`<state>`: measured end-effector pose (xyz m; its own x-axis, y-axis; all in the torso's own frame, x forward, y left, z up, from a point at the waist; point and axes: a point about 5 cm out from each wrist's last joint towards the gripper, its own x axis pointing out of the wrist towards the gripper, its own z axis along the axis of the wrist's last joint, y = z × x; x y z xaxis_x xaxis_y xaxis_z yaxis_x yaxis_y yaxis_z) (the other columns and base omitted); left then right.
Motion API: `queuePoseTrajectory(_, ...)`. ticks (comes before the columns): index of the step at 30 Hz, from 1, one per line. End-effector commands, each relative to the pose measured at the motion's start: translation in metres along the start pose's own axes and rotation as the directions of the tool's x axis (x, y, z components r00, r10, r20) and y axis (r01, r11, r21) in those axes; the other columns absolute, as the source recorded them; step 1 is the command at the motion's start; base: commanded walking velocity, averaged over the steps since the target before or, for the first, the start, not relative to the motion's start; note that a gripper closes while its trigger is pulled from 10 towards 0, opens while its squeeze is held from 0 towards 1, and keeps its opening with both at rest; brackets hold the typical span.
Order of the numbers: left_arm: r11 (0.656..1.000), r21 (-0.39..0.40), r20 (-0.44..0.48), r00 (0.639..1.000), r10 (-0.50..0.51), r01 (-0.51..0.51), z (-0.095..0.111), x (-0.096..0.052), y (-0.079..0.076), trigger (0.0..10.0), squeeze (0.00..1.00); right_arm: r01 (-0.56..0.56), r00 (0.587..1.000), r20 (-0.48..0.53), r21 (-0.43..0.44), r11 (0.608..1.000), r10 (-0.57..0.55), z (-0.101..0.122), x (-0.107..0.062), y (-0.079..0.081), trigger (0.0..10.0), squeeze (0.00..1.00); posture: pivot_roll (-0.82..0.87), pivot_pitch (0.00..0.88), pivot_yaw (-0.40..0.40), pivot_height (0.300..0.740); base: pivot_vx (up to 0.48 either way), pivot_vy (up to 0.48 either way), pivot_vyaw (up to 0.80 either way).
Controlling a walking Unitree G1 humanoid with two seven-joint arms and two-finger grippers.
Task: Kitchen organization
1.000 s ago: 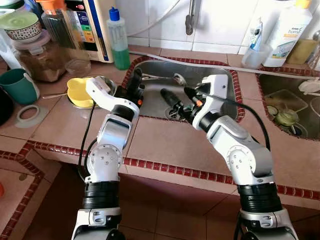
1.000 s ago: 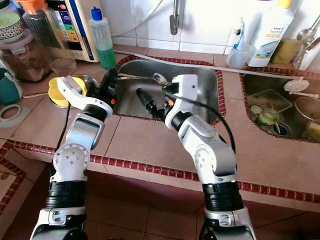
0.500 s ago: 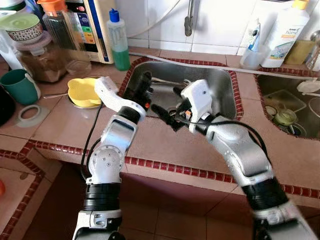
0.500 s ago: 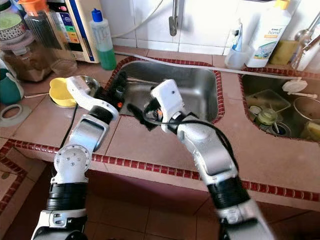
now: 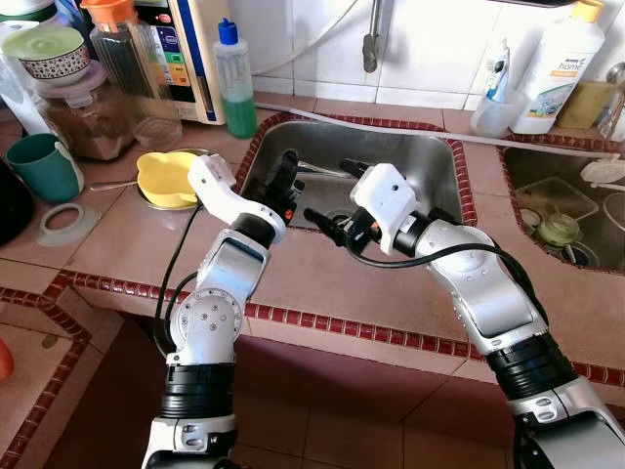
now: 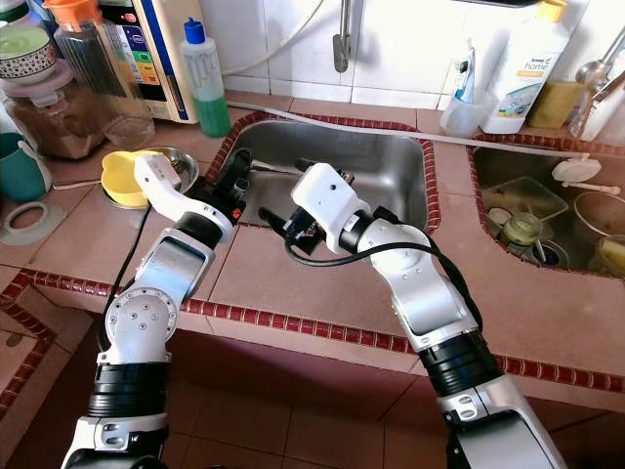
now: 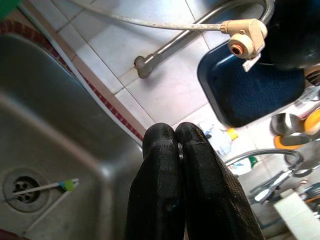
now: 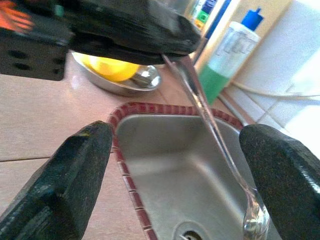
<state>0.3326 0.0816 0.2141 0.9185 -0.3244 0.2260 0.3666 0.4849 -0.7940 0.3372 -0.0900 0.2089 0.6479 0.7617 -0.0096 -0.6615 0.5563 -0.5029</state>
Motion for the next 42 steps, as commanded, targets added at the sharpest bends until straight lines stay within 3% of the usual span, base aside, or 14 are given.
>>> queuePoseTrajectory(1,0.999,0.036,0.000,1.000,0.003,-0.003,0.000,0.002,-0.002,2.0,0.00,-0.021,1.000,0.009,-0.001,1.000,0.021,0.002,-0.005,-0.003,10.0,0.00,-0.03,0.093,0.051,0.740,0.000,0.000,0.00)
queuePoseTrajectory(5,1.000,0.022,0.003,1.000,-0.006,0.006,0.003,0.004,-0.005,2.0,0.00,0.070,0.997,-0.021,-0.049,0.996,-0.071,-0.006,-0.007,-0.017,10.0,0.00,-0.03,0.094,0.051,0.740,0.000,0.000,0.00)
queuePoseTrajectory(11,0.999,0.016,-0.013,1.000,-0.028,0.028,-0.004,0.006,-0.013,2.4,0.00,0.078,0.992,-0.078,-0.187,0.979,-0.094,-0.016,-0.003,-0.021,10.0,0.00,-0.02,0.091,0.048,0.740,0.000,0.000,0.00)
queuePoseTrajectory(18,0.997,0.015,-0.073,0.994,-0.079,0.080,-0.020,0.006,-0.027,3.2,0.00,0.166,0.978,-0.088,-0.238,0.957,-0.191,-0.027,0.013,-0.020,10.0,0.00,-0.01,0.090,0.041,0.740,0.000,0.000,0.00)
queuePoseTrajectory(23,0.995,0.023,-0.095,0.991,-0.096,0.099,-0.026,0.005,-0.031,3.5,0.00,0.196,0.970,-0.089,-0.257,0.946,-0.225,-0.031,0.016,-0.026,10.0,0.00,0.00,0.090,0.038,0.740,0.000,0.000,0.00)
queuePoseTrajectory(24,0.995,0.024,-0.098,0.990,-0.099,0.102,-0.026,0.005,-0.032,3.4,0.00,0.198,0.970,-0.092,-0.252,0.947,-0.227,-0.032,0.015,-0.026,7.7,0.00,0.00,0.090,0.038,0.740,0.000,0.000,0.00)
queuePoseTrajectory(26,0.994,0.023,-0.101,0.990,-0.101,0.104,-0.027,0.005,-0.032,3.4,0.00,0.201,0.969,-0.093,-0.246,0.948,-0.230,-0.033,0.015,-0.026,7.7,0.00,0.00,0.090,0.038,0.740,0.000,0.000,0.00)
queuePoseTrajectory(27,0.994,0.024,-0.103,0.989,-0.105,0.108,-0.027,0.005,-0.033,3.4,0.00,0.206,0.968,-0.092,-0.251,0.946,-0.235,-0.035,0.015,-0.027,2.5,0.00,0.00,0.091,0.036,0.740,0.000,0.000,0.00)
queuePoseTrajectory(28,0.993,0.026,-0.104,0.989,-0.109,0.112,-0.027,0.005,-0.034,3.5,0.00,0.207,0.967,-0.092,-0.253,0.945,-0.237,-0.035,0.014,-0.027,0.0,0.00,0.00,0.092,0.036,0.740,0.000,0.000,0.00)
queuePoseTrajectory(37,0.994,0.034,-0.110,0.989,-0.102,0.107,-0.028,0.004,-0.032,4.1,0.00,0.215,0.967,-0.083,-0.238,0.947,-0.240,-0.038,0.016,-0.027,0.0,0.00,-0.01,0.095,0.035,0.740,0.000,0.000,0.00)
queuePoseTrajectory(39,0.994,0.039,-0.110,0.989,-0.100,0.104,-0.028,0.004,-0.031,5.1,0.00,0.208,0.969,-0.083,-0.226,0.952,-0.232,-0.039,0.017,-0.026,0.0,0.00,-0.01,0.095,0.035,0.740,0.000,0.000,0.00)
queuePoseTrajectory(40,0.994,0.044,-0.109,0.989,-0.098,0.104,-0.028,0.004,-0.031,5.1,0.00,0.207,0.970,-0.084,-0.212,0.955,-0.229,-0.039,0.017,-0.026,0.0,0.00,0.00,0.096,0.035,0.740,0.000,0.000,0.00)
queuePoseTrajectory(41,0.994,0.045,-0.109,0.989,-0.097,0.102,-0.027,0.004,-0.031,7.4,0.00,0.202,0.971,-0.084,-0.211,0.957,-0.223,-0.040,0.016,-0.026,0.0,0.00,0.00,0.096,0.035,0.740,0.000,0.000,0.00)
queuePoseTrajectory(42,0.994,0.045,-0.109,0.989,-0.096,0.101,-0.027,0.004,-0.030,7.4,0.00,0.197,0.972,-0.084,-0.210,0.958,-0.219,-0.040,0.016,-0.026,0.0,0.00,-0.01,0.095,0.035,0.740,0.000,0.000,0.00)
